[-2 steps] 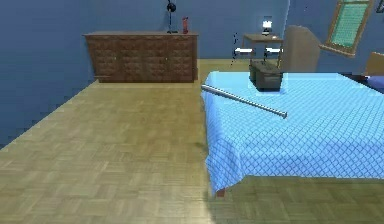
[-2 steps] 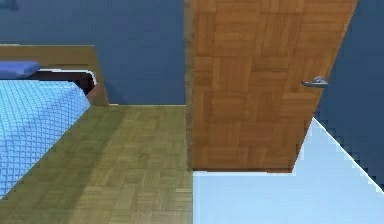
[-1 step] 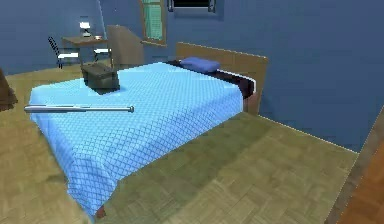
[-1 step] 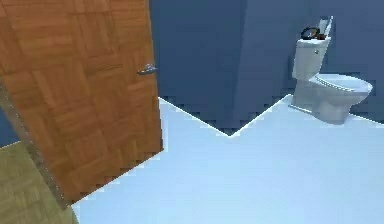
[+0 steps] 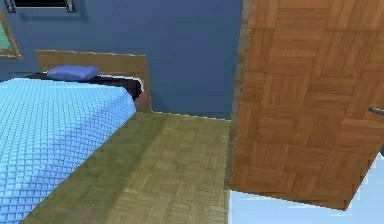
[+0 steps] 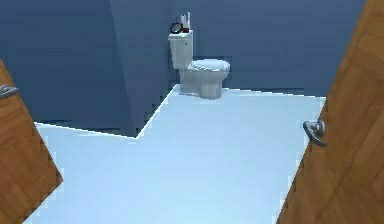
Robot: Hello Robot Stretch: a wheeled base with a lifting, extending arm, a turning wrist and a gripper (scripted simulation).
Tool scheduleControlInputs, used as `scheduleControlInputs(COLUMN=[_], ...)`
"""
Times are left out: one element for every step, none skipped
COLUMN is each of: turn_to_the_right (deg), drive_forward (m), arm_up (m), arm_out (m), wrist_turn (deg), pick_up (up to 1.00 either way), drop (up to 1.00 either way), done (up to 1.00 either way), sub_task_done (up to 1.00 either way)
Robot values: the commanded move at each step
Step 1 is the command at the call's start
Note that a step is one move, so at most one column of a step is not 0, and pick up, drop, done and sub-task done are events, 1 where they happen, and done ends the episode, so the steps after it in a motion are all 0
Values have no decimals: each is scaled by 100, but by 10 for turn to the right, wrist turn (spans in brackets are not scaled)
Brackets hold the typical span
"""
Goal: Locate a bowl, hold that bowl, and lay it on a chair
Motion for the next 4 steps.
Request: scheduleControlInputs(turn_to_the_right=[0,-450,-300,0], drive_forward=[10,0,0,20], arm_up=[0,0,0,0], arm_out=[0,0,0,0], wrist_turn=[0,0,0,0], pick_up=[0,0,0,0], drop=[0,0,0,0], done=[0,0,0,0], sub_task_done=[0,0,0,0])
